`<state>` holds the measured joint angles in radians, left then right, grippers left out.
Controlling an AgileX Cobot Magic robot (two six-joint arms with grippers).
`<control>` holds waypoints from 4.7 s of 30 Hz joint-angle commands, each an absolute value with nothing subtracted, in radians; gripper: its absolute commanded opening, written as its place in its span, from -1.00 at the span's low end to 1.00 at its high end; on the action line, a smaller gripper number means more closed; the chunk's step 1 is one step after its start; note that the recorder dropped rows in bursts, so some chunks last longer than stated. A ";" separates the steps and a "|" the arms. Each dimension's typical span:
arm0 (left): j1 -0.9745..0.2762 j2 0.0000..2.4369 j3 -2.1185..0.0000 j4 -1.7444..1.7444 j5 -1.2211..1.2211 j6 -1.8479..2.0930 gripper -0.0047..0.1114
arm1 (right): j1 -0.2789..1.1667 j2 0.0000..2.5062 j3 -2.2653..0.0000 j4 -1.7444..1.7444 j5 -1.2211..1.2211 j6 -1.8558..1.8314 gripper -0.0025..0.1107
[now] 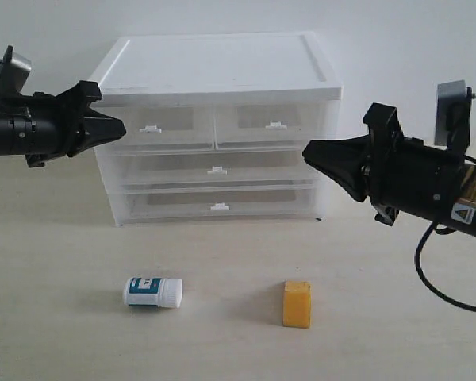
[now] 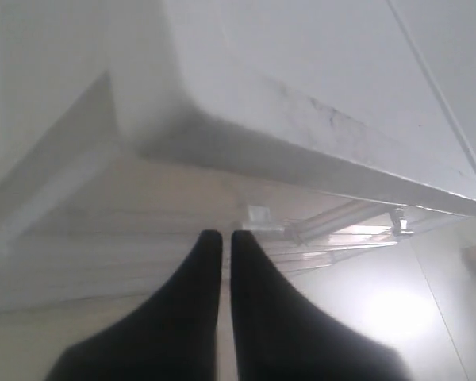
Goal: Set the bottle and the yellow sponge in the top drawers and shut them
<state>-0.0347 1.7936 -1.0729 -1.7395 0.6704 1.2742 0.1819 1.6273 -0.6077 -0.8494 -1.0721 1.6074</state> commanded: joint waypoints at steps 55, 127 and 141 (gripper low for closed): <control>-0.033 1.896 -1.193 -1.744 0.625 1.386 -0.85 | 0.242 2.105 -1.151 -0.791 -1.080 1.743 -0.52; -0.033 1.896 -1.193 -1.744 0.625 1.391 -0.85 | 0.242 1.966 -0.881 -0.642 -1.201 1.722 -0.27; -0.033 1.896 -1.199 -1.744 0.634 1.391 -0.85 | 0.288 1.966 -0.901 -0.604 -1.131 1.679 -0.48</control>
<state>-0.0365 1.8944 -1.1755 -1.6871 0.6881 1.3799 0.2814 1.9762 -0.8948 -0.6122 -1.1332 1.7022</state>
